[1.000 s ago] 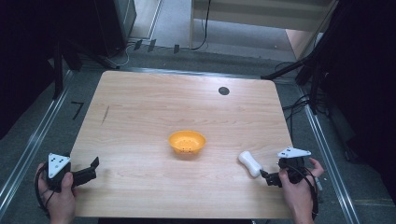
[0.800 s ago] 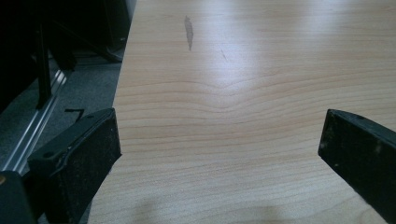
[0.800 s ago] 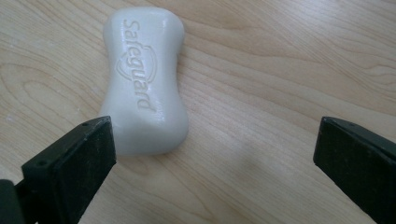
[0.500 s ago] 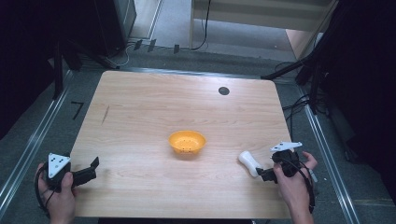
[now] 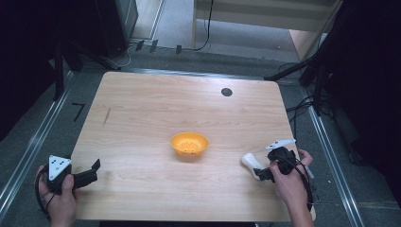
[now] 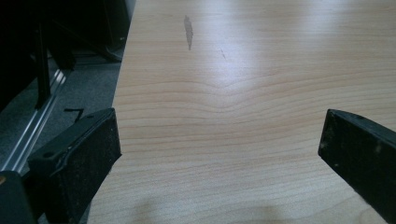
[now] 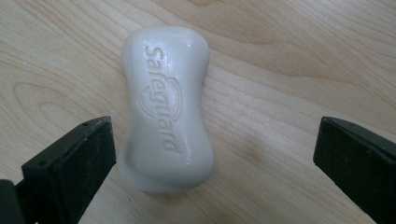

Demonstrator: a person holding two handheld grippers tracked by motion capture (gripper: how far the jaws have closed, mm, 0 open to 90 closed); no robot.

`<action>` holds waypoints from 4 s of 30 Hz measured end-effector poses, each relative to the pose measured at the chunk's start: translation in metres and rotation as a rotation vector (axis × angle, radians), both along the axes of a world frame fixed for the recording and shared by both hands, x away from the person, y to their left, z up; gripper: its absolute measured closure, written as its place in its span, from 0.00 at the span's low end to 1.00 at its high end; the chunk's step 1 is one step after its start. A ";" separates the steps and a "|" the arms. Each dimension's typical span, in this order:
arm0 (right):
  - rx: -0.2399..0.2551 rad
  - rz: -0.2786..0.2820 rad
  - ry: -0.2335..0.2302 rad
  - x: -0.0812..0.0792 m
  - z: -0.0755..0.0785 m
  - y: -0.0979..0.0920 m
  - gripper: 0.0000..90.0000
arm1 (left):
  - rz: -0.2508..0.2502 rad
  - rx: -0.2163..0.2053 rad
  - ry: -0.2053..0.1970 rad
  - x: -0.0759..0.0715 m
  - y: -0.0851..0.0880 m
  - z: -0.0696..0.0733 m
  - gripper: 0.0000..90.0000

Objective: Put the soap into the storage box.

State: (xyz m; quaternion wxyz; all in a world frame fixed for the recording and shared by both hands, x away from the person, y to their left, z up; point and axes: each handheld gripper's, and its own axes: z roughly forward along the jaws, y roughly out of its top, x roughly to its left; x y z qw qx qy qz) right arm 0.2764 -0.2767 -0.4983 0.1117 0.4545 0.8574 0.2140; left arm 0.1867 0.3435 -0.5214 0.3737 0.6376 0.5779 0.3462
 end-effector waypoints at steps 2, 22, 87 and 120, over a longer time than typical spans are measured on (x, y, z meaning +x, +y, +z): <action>-0.001 0.003 0.011 0.002 -0.001 0.002 0.00 | 0.000 0.000 0.000 0.000 0.000 0.000 0.00; -0.015 0.013 0.084 0.013 -0.006 0.026 0.08 | 0.003 -0.002 0.002 0.000 0.000 0.000 0.00; -0.019 0.058 0.090 0.016 -0.005 0.032 0.57 | 0.002 0.000 0.001 0.000 0.000 0.000 0.00; -0.050 0.273 0.005 0.031 0.033 0.073 0.57 | 0.003 -0.003 0.003 0.001 0.000 0.000 0.00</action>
